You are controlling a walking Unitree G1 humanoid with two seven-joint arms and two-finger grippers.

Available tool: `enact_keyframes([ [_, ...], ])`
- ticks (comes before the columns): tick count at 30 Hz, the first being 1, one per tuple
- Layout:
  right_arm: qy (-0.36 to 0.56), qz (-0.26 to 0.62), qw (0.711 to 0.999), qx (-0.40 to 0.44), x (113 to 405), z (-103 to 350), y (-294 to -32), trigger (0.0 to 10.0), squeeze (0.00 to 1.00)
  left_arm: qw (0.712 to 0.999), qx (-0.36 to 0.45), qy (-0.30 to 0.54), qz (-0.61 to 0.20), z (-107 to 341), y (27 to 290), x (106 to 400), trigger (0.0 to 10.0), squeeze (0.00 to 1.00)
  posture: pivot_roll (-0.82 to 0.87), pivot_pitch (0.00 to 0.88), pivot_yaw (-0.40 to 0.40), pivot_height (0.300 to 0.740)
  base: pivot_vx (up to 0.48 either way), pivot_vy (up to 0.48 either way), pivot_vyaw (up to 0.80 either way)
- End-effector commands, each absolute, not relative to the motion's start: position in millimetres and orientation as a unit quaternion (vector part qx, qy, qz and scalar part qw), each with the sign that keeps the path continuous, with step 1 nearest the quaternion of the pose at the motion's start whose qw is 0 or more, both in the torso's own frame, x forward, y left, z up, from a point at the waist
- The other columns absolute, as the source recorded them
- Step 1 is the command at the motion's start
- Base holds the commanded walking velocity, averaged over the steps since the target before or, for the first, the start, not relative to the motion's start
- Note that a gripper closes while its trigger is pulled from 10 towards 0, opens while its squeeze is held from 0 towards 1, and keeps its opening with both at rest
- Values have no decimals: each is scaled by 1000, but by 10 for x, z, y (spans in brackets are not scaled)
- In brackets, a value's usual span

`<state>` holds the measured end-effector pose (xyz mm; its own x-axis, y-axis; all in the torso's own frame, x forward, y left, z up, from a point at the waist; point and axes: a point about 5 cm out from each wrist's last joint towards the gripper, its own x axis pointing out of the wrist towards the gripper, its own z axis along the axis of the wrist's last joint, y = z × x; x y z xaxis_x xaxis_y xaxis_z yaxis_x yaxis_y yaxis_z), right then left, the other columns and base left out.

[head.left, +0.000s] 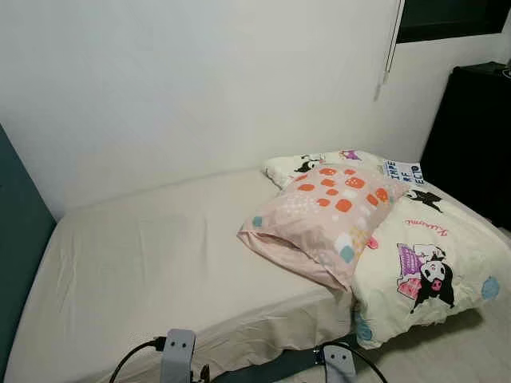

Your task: Clean up the room

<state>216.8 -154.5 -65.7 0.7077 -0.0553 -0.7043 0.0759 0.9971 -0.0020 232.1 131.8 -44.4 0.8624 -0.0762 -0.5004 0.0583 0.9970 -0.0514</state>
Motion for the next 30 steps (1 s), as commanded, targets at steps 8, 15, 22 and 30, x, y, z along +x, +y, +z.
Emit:
enact_keyframes([
  [8,377,-44,925,18,2186,-646,-1544,10000,0,969,-10,246,-37,-418,1315,2336,10000,0,-48,39,44,740,0,0,0],
  [15,376,-42,926,16,2209,-634,-1541,10000,0,970,-1,241,-32,-404,1324,2353,10000,0,-45,46,38,740,0,-274,0],
  [22,375,-42,926,16,2219,-628,-1542,10000,0,969,-11,245,-13,-407,1382,2362,10000,0,-44,50,38,740,0,-137,0],
  [30,377,-43,925,17,2213,-633,-1543,10000,0,969,-8,245,-13,-406,1385,2367,10000,0,-46,53,41,740,0,0,0],
])
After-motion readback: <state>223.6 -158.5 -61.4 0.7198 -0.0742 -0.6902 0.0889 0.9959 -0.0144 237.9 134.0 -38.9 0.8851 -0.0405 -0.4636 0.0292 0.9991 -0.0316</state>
